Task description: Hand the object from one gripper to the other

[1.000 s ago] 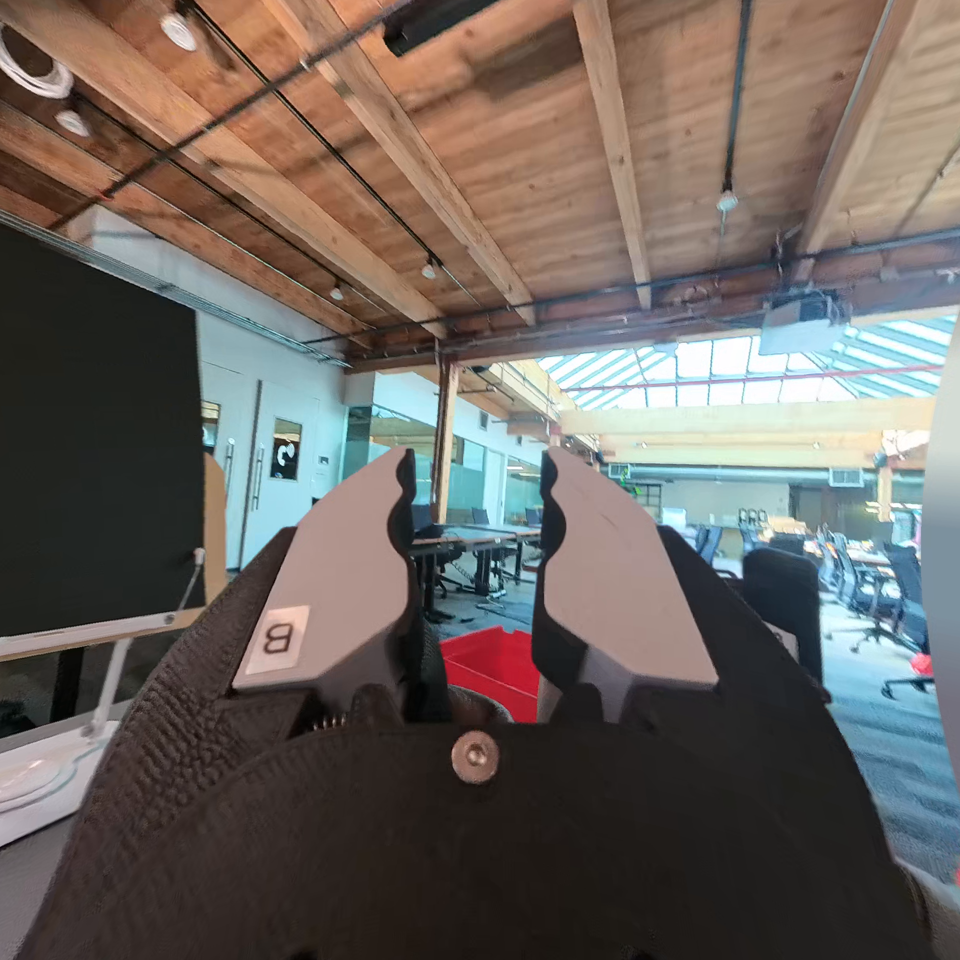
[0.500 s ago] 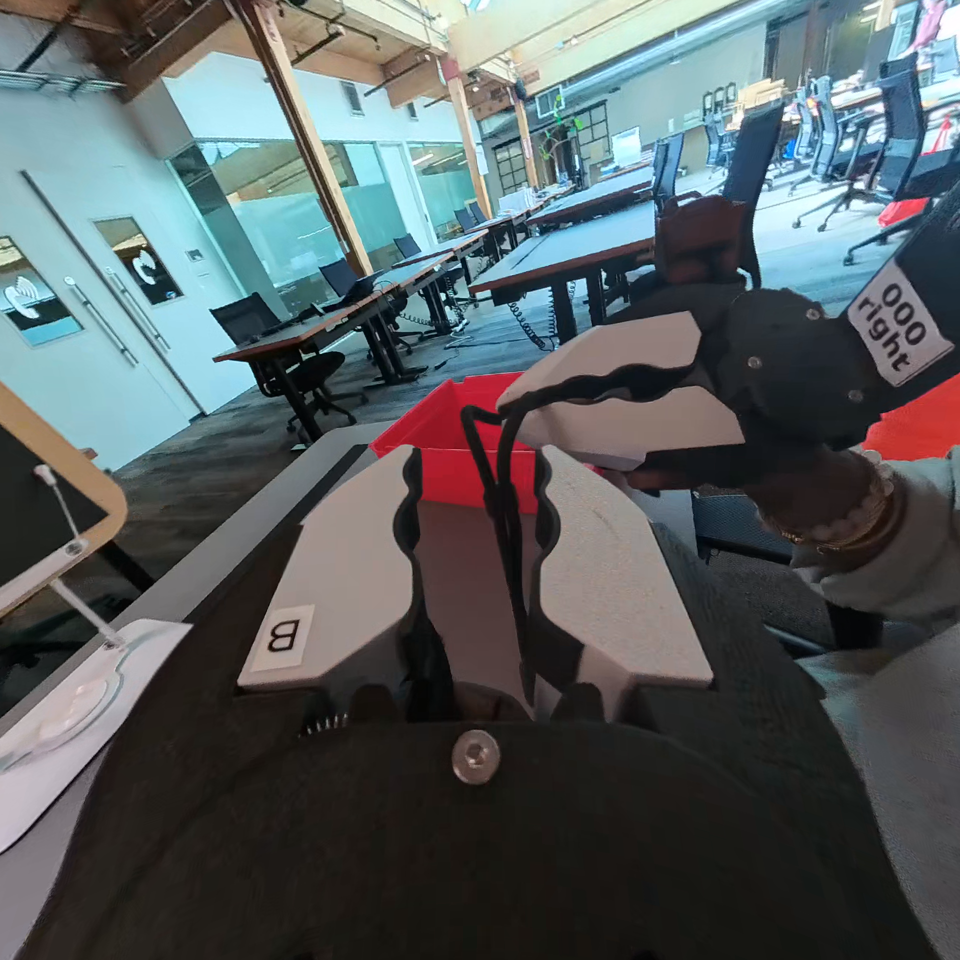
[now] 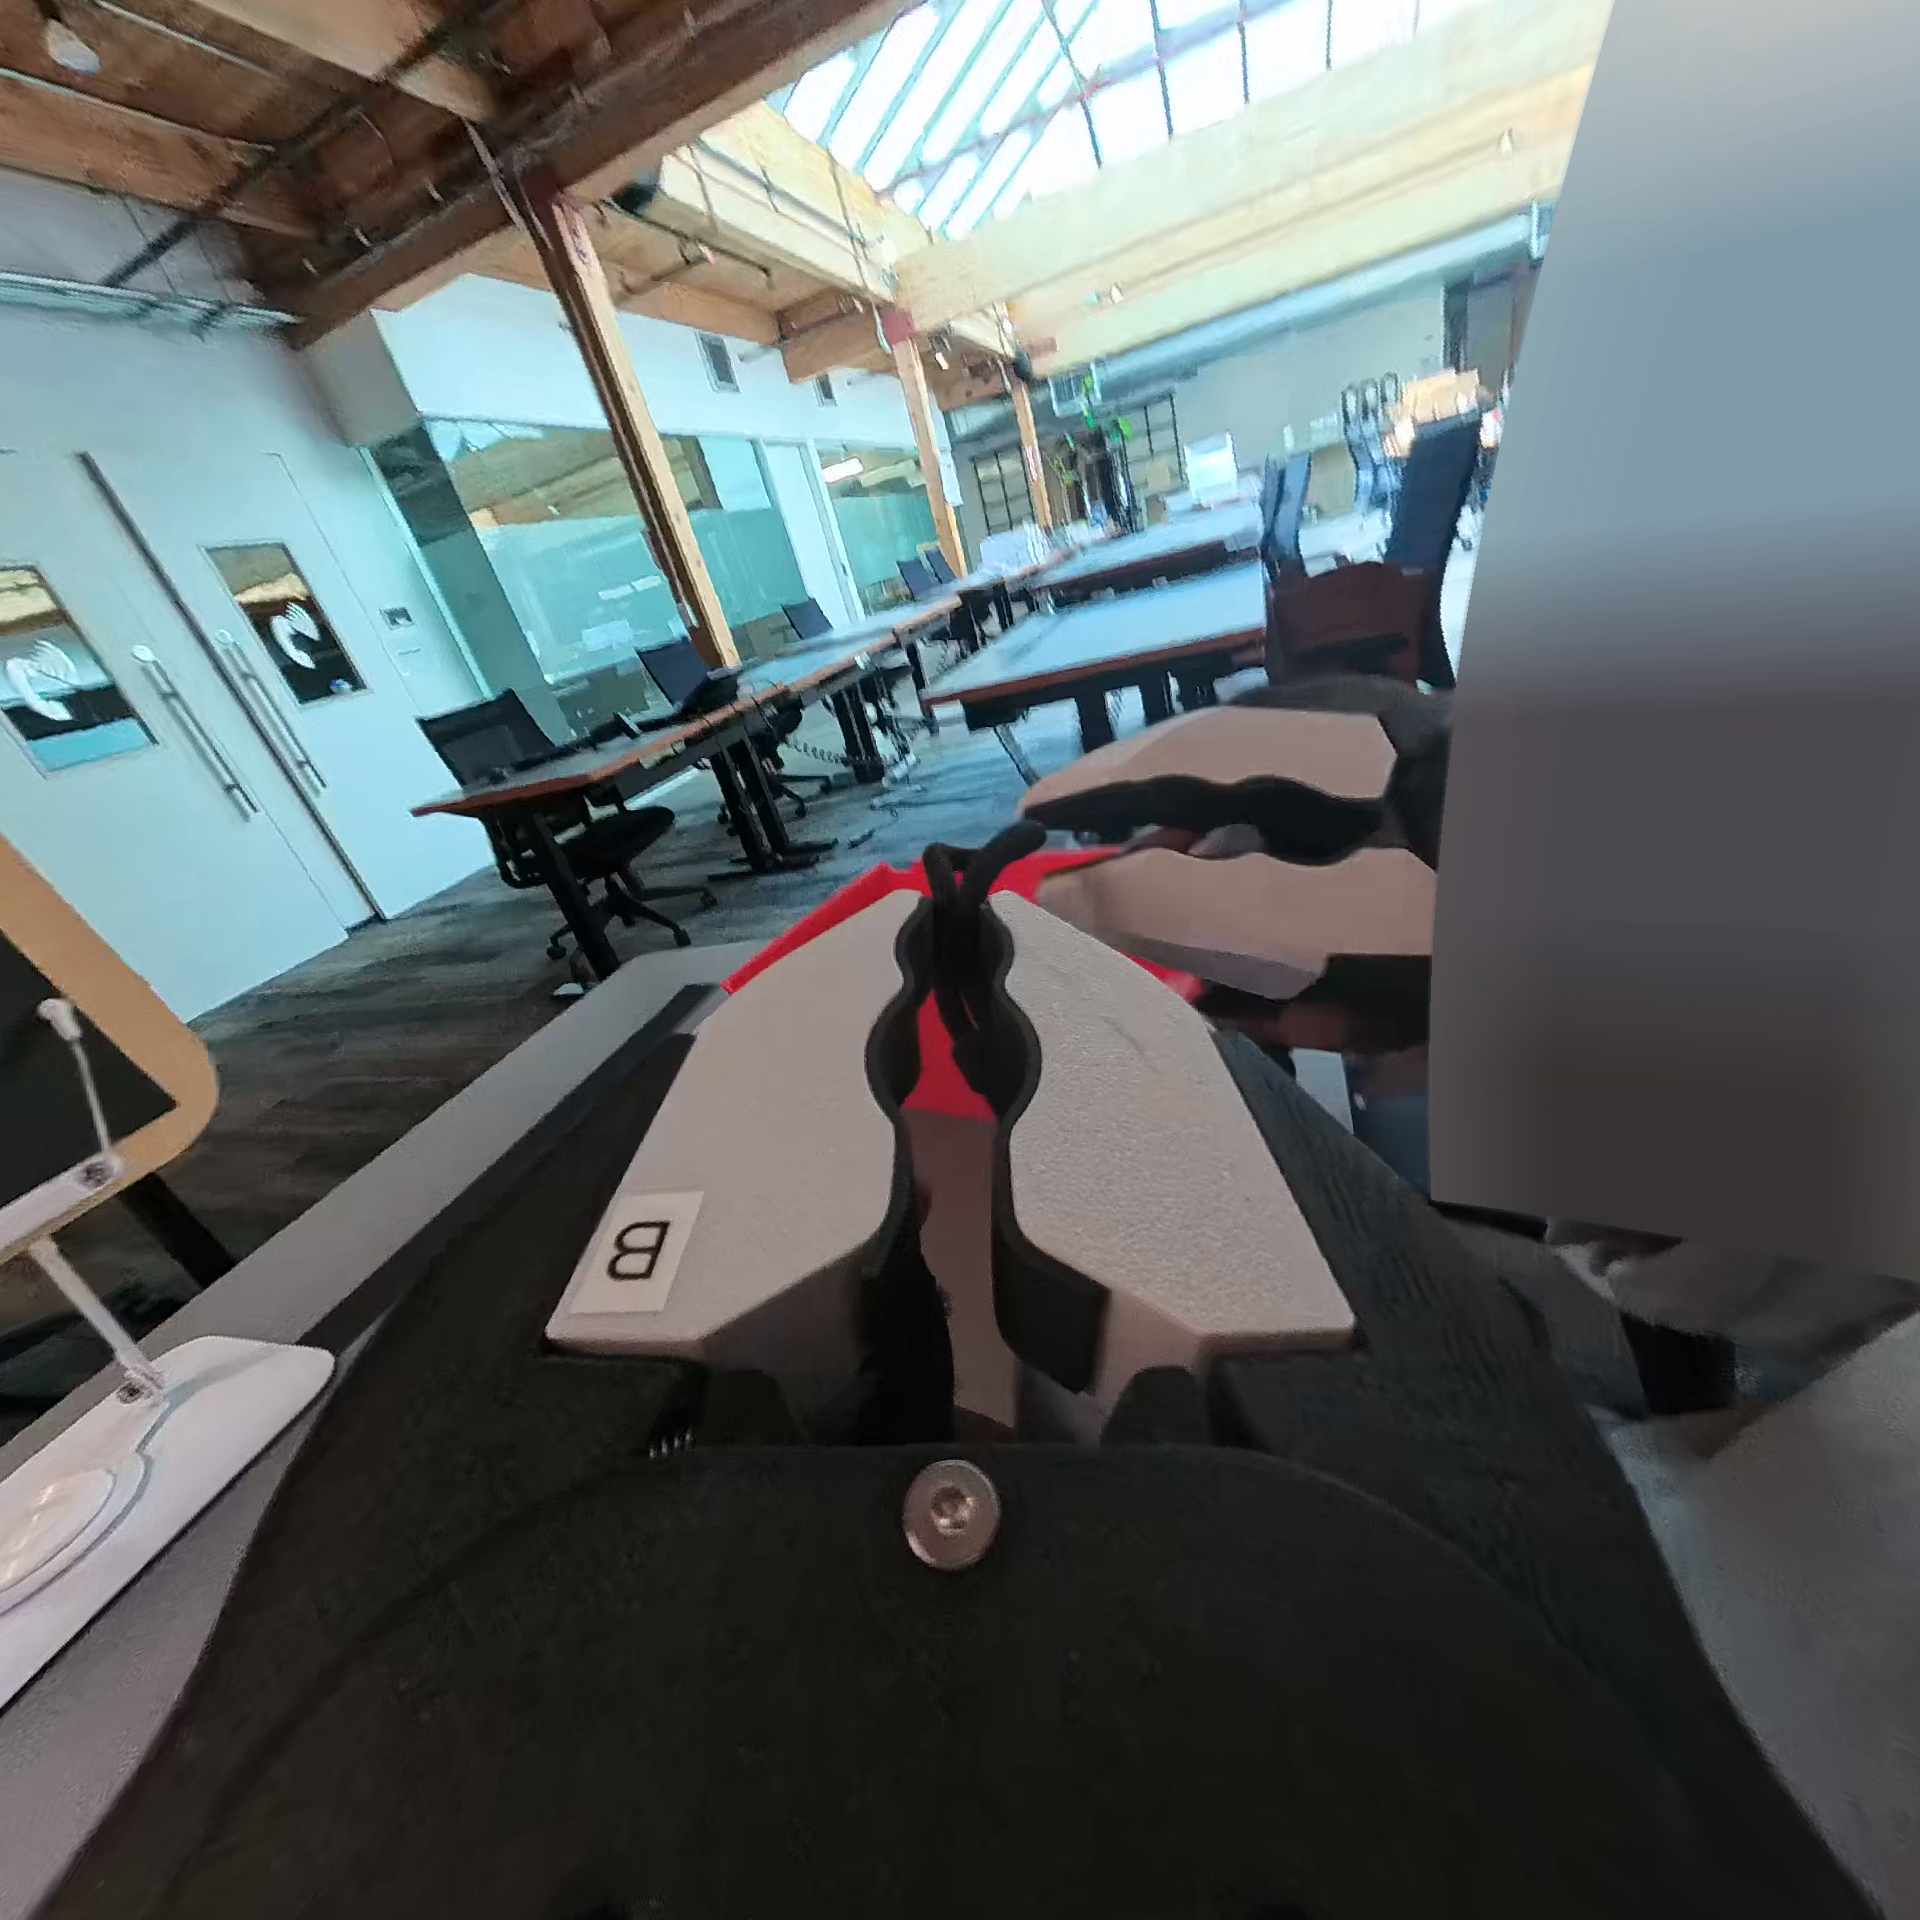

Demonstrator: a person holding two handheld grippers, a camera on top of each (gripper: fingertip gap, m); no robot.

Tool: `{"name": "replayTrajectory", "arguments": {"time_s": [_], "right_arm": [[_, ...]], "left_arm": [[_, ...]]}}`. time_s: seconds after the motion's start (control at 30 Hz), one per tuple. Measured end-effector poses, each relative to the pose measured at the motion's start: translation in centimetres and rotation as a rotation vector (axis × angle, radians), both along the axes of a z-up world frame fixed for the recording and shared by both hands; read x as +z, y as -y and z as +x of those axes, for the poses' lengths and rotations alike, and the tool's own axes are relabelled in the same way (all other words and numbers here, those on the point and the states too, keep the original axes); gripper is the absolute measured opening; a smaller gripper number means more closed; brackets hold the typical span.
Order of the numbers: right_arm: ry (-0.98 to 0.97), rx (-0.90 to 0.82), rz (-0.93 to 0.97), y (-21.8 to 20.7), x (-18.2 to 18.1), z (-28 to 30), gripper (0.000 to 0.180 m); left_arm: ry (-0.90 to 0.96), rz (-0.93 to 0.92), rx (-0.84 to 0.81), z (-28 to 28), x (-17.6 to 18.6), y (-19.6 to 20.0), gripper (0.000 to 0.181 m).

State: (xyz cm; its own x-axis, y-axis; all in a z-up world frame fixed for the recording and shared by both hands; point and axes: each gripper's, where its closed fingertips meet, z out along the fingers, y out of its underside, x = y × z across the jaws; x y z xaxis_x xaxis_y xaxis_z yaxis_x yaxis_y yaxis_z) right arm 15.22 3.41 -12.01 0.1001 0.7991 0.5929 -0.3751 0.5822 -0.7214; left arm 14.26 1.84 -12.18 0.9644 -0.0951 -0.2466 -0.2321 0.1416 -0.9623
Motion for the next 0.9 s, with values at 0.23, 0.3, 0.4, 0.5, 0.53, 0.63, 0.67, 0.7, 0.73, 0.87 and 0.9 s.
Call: {"name": "replayTrajectory", "arguments": {"time_s": [0.23, 0.3, 0.4, 0.5, 0.53, 0.63, 0.67, 0.7, 0.73, 0.87, 0.9], "right_arm": [[0.244, 0.434, -0.488, 1.4, -1.1, -0.7, 0.029], [0.375, 0.571, -0.629, 2.8, -2.5, -1.4, 0.032], [0.537, 0.745, -0.832, 4.7, -4.4, -2.3, 0.036], [0.607, 0.858, -0.960, 6.0, -5.0, -2.4, 0.036], [0.610, 0.877, -0.993, 6.1, -5.0, -2.4, 0.035], [0.593, 0.907, -1.084, 5.9, -4.7, -2.5, 0.033], [0.591, 0.917, -1.105, 5.8, -4.6, -2.4, 0.032], [0.594, 0.925, -1.118, 5.7, -4.6, -2.4, 0.030], [0.601, 0.933, -1.121, 5.8, -4.6, -2.4, 0.023], [0.607, 0.890, -1.069, 5.4, -4.8, -2.4, 0.007], [0.596, 0.871, -1.040, 5.2, -4.7, -2.4, 0.007]], "left_arm": [[0.122, 0.301, 0.051, -2.3, 4.3, 2.7, 0.008], [0.127, 0.337, 0.066, -2.5, 4.8, 3.2, 0.008], [0.120, 0.359, 0.089, -2.7, 5.0, 3.5, 0.008], [0.110, 0.377, 0.112, -2.7, 5.1, 3.4, 0.007], [0.106, 0.380, 0.119, -2.6, 5.1, 3.3, 0.008], [0.083, 0.386, 0.136, -2.1, 4.9, 2.7, 0.008], [0.078, 0.385, 0.139, -1.9, 4.8, 2.4, 0.008], [0.072, 0.383, 0.143, -1.6, 4.7, 2.1, 0.008], [0.067, 0.383, 0.156, -1.6, 4.7, 1.9, 0.008], [0.075, 0.391, 0.185, -2.1, 4.8, 2.2, 0.008], [0.093, 0.392, 0.182, -2.4, 4.9, 2.4, 0.008]]}}
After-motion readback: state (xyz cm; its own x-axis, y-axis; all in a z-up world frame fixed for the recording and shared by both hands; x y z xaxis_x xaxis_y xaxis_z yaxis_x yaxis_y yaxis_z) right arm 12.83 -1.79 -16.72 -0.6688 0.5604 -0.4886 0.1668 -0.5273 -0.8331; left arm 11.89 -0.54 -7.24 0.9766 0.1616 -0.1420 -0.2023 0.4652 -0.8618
